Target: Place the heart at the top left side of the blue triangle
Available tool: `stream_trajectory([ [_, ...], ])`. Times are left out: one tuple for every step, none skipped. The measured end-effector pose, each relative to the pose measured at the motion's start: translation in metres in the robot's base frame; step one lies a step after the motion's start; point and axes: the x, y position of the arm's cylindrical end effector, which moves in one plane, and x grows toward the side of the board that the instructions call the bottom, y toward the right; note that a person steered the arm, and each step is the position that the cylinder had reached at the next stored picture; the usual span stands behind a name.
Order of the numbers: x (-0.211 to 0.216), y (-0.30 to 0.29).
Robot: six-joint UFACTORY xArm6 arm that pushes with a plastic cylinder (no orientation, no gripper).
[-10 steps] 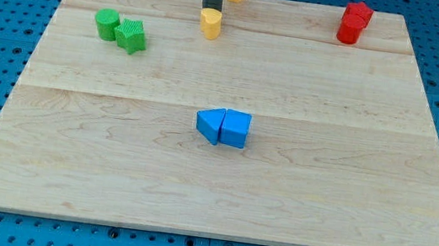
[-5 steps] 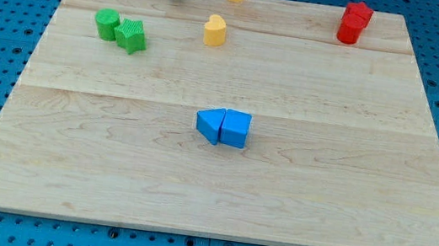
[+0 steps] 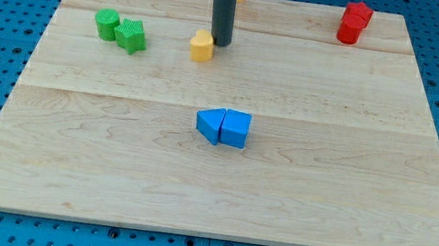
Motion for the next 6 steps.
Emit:
stream_trajectory([
  [0.056, 0.018],
  [0.043, 0.026],
  [-0.013, 0.033],
  [-0.037, -0.011],
  [0.014, -0.048],
  [0.065, -0.078],
])
